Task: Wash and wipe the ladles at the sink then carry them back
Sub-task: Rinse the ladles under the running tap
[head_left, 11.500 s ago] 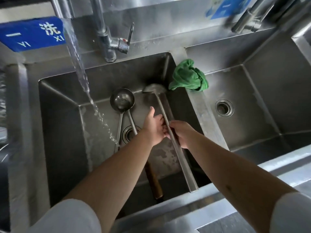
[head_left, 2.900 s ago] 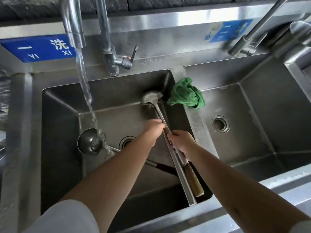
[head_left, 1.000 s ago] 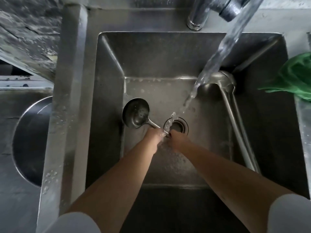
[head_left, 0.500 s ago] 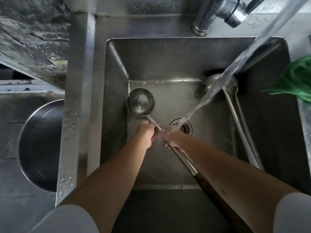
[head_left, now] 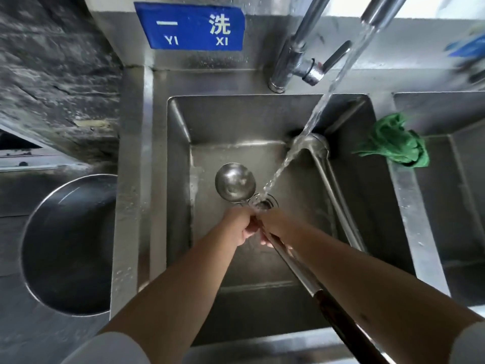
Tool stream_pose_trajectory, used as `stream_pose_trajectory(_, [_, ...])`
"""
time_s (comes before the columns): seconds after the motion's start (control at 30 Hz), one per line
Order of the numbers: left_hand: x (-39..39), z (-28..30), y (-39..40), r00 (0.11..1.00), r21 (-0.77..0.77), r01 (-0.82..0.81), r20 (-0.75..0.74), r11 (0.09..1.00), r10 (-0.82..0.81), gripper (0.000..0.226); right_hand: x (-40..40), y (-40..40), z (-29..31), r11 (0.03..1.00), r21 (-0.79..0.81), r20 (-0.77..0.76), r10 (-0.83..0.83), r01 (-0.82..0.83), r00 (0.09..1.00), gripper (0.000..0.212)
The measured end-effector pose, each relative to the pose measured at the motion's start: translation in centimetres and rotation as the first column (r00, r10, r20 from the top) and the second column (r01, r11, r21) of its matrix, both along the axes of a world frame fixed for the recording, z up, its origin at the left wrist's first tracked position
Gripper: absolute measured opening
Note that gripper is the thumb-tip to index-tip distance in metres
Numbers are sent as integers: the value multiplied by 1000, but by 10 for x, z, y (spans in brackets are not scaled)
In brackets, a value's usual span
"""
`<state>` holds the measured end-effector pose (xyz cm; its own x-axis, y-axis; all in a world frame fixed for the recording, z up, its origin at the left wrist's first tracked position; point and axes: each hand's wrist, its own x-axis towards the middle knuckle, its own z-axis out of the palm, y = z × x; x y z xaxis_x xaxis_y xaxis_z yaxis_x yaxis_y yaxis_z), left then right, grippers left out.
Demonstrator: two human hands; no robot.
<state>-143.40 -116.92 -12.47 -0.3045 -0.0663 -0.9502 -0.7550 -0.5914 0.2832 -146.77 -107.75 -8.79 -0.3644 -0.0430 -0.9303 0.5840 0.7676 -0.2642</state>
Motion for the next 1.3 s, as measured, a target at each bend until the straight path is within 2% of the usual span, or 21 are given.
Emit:
stream_pose_trajectory(0.03, [2,9,4,1000,19,-12,-19,1000,13,4,-1,2,6,1000,8,-17,2,-2,1000,36])
stream_pose_trajectory(0.1, [8,24,10,998,43,-53,-35,998,54,8,-6,3,16,990,78,-112,124,-115,986,43])
stream_pose_trajectory(0.17, [12,36,17,998,81,-35,-53,996,39,15,-11,4,17,963,155,-202,249,-220,947,41])
stream_pose_trajectory(0.2, [14,44,21,998,110,-6,-67,994,14,17,-14,4,16,957,162,-199,272,-242,941,38])
stream_pose_trajectory(0.23, [18,52,26,996,134,20,-84,991,-9,18,-14,4,14,975,111,-175,212,-194,962,33])
stream_pose_trajectory(0.3, [23,62,36,993,158,76,-104,985,-60,21,-17,6,13,998,-48,-140,-44,37,989,26])
stream_pose_trajectory(0.33, [27,65,42,990,154,99,-112,983,-82,22,-17,7,13,993,-89,-123,-93,82,988,26])
stream_pose_trajectory(0.4, [36,70,49,989,176,101,-123,979,-79,21,-13,11,10,993,-96,-138,-80,67,987,23])
stream_pose_trajectory(0.47, [44,71,49,981,187,153,-145,970,-127,21,-9,14,6,995,-76,-168,-82,70,982,9])
stream_pose_trajectory(0.5, [47,71,44,975,171,199,-139,965,-176,23,-8,17,2,994,-76,-181,-92,80,979,5])
stream_pose_trajectory(0.57, [51,70,28,964,45,259,-74,965,-256,23,-6,23,0,985,-98,-160,-157,143,975,16])
stream_pose_trajectory(0.63, [51,61,7,973,-217,227,-3,949,-233,27,-4,25,13,980,-117,-150,-180,163,972,16])
stream_pose_trajectory(0.7, [46,55,-10,961,-486,231,-20,843,-275,38,-4,26,24,986,-107,-171,-148,131,974,12])
stream_pose_trajectory(0.77, [38,62,-17,886,-642,325,-49,695,-461,34,-4,26,34,997,-60,-211,-53,42,976,11])
stream_pose_trajectory(0.83, [27,67,-20,733,-789,453,64,415,-677,37,-2,26,42,998,-13,-227,60,-65,972,18])
stream_pose_trajectory(0.87, [21,71,-22,667,-826,483,132,291,-733,39,-2,26,47,993,10,-243,119,-120,963,20])
stream_pose_trajectory(0.93, [9,73,-24,582,-846,510,205,156,-787,33,-4,26,58,975,58,-307,222,-215,925,17])
stream_pose_trajectory(1.07, [-2,79,-24,473,-828,561,296,24,-829,15,-6,30,69,952,115,-347,307,-284,886,21])
stream_pose_trajectory(1.2, [-5,86,-16,435,-808,589,304,12,-848,22,-10,42,79,908,168,-304,419,-385,856,22])
stream_pose_trajectory(1.27, [-8,92,-10,416,-793,610,313,7,-854,28,-13,48,90,831,207,-251,555,-516,793,31])
stream_pose_trajectory(1.3, [-10,96,-7,414,-778,628,301,30,-859,30,-12,48,95,762,257,-231,645,-594,728,36])
